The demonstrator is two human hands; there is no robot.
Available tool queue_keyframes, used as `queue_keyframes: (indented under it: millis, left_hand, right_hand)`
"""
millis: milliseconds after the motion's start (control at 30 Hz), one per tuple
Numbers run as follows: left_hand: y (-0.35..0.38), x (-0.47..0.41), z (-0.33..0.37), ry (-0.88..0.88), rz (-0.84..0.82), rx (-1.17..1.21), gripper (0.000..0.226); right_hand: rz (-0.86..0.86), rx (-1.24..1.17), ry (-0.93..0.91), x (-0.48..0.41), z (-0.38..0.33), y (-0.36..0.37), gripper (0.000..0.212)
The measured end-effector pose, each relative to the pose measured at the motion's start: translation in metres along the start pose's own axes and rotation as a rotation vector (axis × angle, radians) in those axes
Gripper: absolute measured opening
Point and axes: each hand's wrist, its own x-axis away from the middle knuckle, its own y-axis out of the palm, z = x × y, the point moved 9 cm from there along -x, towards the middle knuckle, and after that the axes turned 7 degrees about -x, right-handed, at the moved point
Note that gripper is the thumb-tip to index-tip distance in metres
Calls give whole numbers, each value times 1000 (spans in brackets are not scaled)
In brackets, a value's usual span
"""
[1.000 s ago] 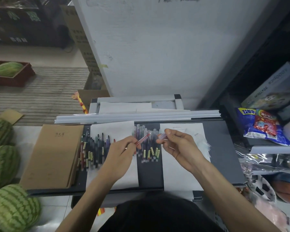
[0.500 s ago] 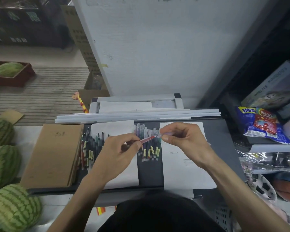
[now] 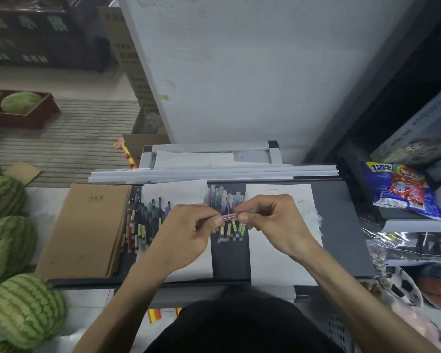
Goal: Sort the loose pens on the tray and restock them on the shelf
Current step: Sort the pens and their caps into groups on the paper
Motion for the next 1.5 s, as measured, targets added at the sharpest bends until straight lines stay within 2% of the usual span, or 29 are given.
queue_keyframes:
  millis: [167,267,367,500,567,700,833,967,1033,1167,1500]
  left_hand:
    - [8,-9,-4,20,-7,-93,27]
    - [20,-9,-9,-20,-7,-35,32]
    - [40,-9,-21,-135,-19,57,31]
    - [73,-9,-34,-242,-105,13,32]
    - [84,-7,-40,-290,-98,7,25]
    - [96,-5,-63,-479,-42,-19,19]
    - [98,-8,-83,-661,7,17,20]
    - [93,-15,-100,-762,60,-91,44]
    - [93,-20,-108,-789,68,-130,43]
    - [99,-29,-122,-797,17,-229,20]
    - [116,-33,-151,-692,-57,-232,28]
  right_hand:
    - [58,-32,20,-2,12,1,13]
    - [44,-31,26,-5,18,-1,14]
    - [86,-85,60,-9,32,-8,12]
    - [180,-162,126,-9,63,-11,33]
    - [194,-142,158,-11,81,-15,36]
    - [165,155,213,-17,105,-31,26]
    - [88,492,227,-22,113,-47,32]
    - [68,820,209,-26,119,-66,37]
    - [89,925,210,-27,122,-76,42]
    - [145,1014,242,-31,132,-90,51]
    - [206,1050,254,-52,140,-68,44]
